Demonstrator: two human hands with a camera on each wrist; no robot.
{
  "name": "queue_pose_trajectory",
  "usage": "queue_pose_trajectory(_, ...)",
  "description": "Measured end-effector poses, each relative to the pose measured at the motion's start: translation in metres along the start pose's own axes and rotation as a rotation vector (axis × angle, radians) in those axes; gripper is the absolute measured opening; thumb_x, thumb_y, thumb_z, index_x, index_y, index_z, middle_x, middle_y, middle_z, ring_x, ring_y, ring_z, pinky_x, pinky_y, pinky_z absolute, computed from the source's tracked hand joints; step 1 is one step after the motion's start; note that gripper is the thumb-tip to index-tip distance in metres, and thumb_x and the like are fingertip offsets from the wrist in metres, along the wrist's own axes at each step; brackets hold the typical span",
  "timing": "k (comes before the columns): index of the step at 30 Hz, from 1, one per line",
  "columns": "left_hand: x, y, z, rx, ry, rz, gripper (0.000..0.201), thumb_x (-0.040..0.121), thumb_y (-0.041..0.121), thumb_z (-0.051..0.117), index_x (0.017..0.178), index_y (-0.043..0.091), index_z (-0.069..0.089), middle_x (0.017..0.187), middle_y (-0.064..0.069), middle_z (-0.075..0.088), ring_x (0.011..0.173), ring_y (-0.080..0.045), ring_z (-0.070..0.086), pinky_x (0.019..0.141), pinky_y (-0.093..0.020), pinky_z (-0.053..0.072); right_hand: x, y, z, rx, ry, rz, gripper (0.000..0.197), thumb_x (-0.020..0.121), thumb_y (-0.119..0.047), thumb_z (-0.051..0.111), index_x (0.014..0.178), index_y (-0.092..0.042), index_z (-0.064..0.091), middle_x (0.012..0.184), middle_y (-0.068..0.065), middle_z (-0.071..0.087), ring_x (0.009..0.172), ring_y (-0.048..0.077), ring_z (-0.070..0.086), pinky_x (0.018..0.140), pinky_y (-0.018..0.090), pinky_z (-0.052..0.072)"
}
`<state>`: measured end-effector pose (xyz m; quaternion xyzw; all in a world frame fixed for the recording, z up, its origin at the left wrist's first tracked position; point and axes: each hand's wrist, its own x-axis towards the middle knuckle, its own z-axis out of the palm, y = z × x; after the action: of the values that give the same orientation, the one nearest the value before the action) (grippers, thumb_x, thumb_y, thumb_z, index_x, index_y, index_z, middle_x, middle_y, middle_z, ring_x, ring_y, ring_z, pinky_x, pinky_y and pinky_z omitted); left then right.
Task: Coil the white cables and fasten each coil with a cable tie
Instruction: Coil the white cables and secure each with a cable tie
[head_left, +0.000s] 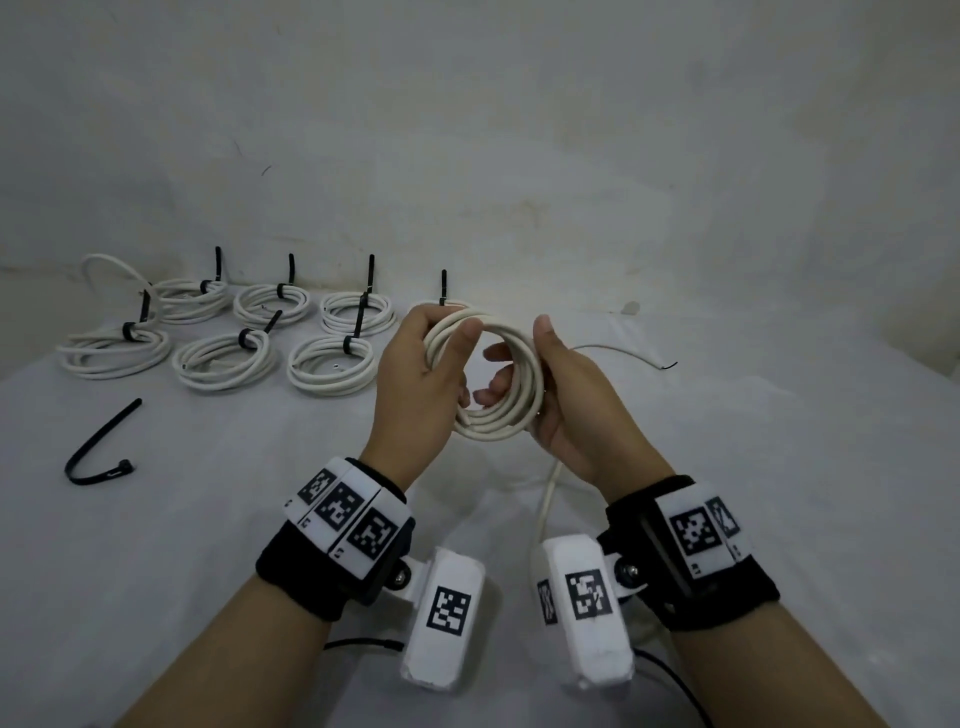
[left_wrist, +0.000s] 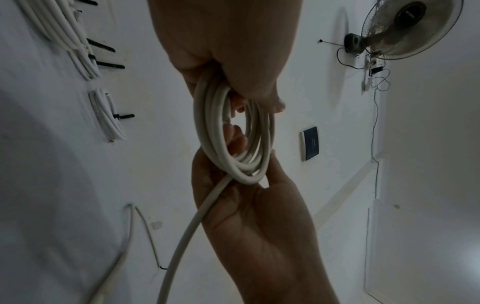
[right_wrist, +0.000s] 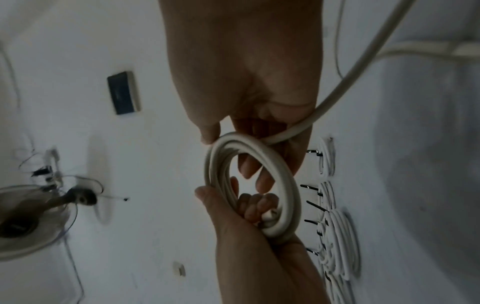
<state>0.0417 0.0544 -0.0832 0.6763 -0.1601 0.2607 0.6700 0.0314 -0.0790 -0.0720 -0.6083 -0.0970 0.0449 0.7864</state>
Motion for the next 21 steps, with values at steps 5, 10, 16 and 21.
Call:
queue_pose_trajectory(5,-0.005,0.003,0.008,-0.037,-0.025,-0.011,0.011,0.094,0.025,0.054,0.094,0.015,0.057,0.060,0.005,0.053,0.041,-0.005,0.047,0.042,-0.019,0.042,-0.003,-0.005,0.000,0.144,-0.036,0.055,0.048,0.084,-0.055,0.045,0.068,-0.010,0.053,0.043,-0.001,0.043,0.040,0.014,0.043,0.053,0.024,0.046)
queue_pose_trajectory(10,-0.007,0.004,0.012,-0.066,-0.035,-0.041,0.013,0.094,0.025,0.053,0.095,0.013,0.057,0.054,0.007,0.051,0.041,-0.005,0.047,0.042,-0.018,0.041,-0.004,-0.008,0.001,0.204,-0.077,0.056,0.044,0.074,-0.057,0.050,0.063,-0.015,0.043,0.041,-0.006,0.029,0.036,0.008,0.029,0.050,0.023,0.038)
queue_pose_trajectory(16,-0.007,0.006,0.011,-0.095,-0.191,-0.138,0.030,0.095,0.037,0.042,0.104,0.012,0.056,0.060,0.011,0.054,0.060,-0.010,0.056,0.054,-0.019,0.046,-0.001,-0.008,0.000,0.214,0.080,0.006,0.044,0.091,-0.043,0.051,0.059,-0.017,0.035,0.038,-0.008,0.023,0.031,0.006,0.018,0.051,0.028,0.012)
queue_pose_trajectory(21,-0.004,0.002,0.010,-0.255,-0.314,-0.818,0.063,0.095,0.059,0.020,0.105,0.010,0.058,0.083,-0.008,0.061,0.074,-0.019,0.062,0.067,-0.032,0.052,-0.002,-0.018,-0.003,0.432,0.139,-0.071,0.043,0.089,-0.041,0.051,0.057,-0.018,0.034,0.035,-0.008,0.021,0.028,0.005,0.016,0.045,0.023,0.012)
